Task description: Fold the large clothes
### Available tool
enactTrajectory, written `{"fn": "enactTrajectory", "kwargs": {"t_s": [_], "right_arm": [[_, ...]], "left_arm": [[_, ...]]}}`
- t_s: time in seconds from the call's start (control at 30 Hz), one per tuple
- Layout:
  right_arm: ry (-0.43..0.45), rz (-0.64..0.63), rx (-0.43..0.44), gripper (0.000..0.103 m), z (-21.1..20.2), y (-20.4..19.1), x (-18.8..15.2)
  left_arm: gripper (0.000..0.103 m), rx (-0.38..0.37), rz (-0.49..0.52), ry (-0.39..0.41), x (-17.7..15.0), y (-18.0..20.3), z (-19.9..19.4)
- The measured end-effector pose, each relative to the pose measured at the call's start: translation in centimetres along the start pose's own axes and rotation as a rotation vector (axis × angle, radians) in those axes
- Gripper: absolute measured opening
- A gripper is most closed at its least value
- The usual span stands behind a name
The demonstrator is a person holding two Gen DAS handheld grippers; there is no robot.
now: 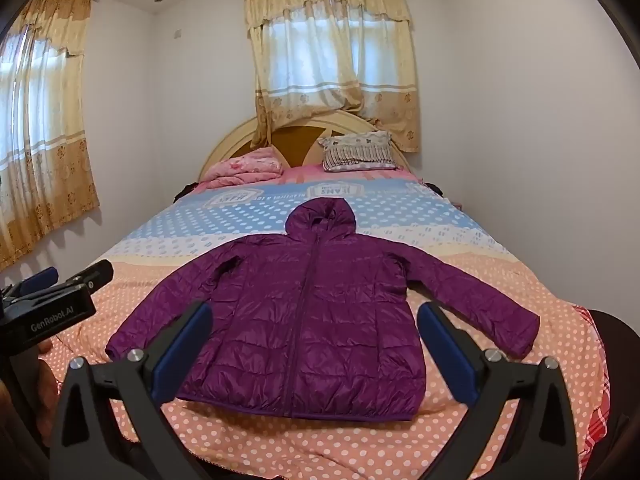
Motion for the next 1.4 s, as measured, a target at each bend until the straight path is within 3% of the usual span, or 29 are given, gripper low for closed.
{"fn": "enactTrajectory", "kwargs": {"t_s": [0.07,0.1,1.4], "right_arm": [[-0.007,-0.002,-0.006,0.103,0.0,0.0,-0.1],[-0.011,-0.005,-0.006,0.103,0.1,0.0,-0.1],[-0.039,-0.002,0.003,0.103,0.5,-0.1,-0.6]], "left_arm": [[0.102,0.004,0.01,0.011,0.0,0.3,-0.2],[0.102,-0.008,-0.01,-0.023,0.1,0.2,0.2],[0.102,0.004,-0.025,0.015,0.1,-0.5,-0.1]]}}
Point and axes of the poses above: each gripper's, at about its wrist camera, not at the fingertips, and z roughly the way its jaws point, y to its right, x to its top, the point moved 3 cm from there along z, roughly the way its jaws point, and after that the axes turned 2 degrees about z, right-handed, at the moved point
